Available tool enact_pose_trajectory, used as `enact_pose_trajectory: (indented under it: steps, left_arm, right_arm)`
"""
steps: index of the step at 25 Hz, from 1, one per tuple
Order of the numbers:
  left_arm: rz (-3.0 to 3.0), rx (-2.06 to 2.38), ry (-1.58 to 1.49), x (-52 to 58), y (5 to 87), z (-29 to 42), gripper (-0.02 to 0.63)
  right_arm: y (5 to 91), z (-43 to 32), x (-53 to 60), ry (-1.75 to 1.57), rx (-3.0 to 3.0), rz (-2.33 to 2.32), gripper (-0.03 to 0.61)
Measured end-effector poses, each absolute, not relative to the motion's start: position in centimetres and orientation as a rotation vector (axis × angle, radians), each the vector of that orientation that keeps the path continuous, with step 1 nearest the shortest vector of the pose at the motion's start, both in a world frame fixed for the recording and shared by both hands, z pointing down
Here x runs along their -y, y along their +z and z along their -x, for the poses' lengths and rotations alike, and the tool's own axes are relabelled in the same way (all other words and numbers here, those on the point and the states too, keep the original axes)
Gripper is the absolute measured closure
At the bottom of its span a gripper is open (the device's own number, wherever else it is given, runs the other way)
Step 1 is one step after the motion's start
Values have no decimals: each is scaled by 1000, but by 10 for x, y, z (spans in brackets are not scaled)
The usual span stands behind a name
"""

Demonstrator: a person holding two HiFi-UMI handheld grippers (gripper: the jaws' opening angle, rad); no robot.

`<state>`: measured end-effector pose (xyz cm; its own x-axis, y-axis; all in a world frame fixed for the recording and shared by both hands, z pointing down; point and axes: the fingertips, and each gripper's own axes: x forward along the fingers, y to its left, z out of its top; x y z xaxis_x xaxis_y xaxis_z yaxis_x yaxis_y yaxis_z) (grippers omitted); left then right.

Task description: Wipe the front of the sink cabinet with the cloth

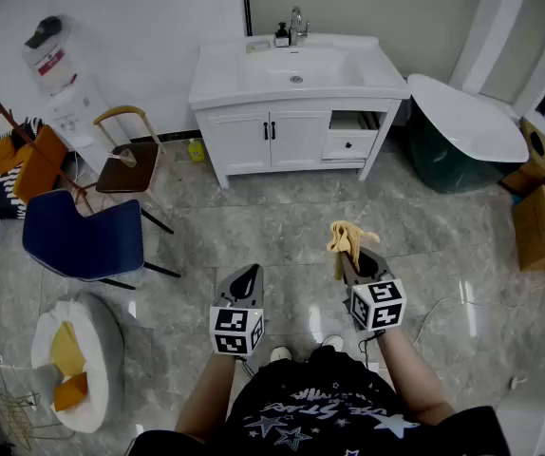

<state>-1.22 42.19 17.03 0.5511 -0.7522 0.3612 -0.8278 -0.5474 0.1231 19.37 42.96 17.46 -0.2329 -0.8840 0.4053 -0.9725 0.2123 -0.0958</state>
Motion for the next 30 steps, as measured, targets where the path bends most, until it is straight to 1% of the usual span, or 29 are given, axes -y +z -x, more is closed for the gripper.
enact_pose_trajectory:
  steps: [10, 18, 24, 30]
  left_arm:
    - [-2531, 1251, 417, -426, 175, 26, 600]
    - [-2466, 1267, 468, -418, 200, 56, 600]
    - [-2425, 1314, 466, -378, 203, 65, 600]
    - [-2381, 1403, 498, -301, 203, 73, 600]
  right_arm:
    - [184, -182, -435, 543, 2186, -1811, 502]
    - [201, -170, -425, 550, 2195, -1808, 500]
    - [211, -175, -364, 578, 2215, -1816, 500]
    - [222, -172, -258, 593, 2285, -1768, 499]
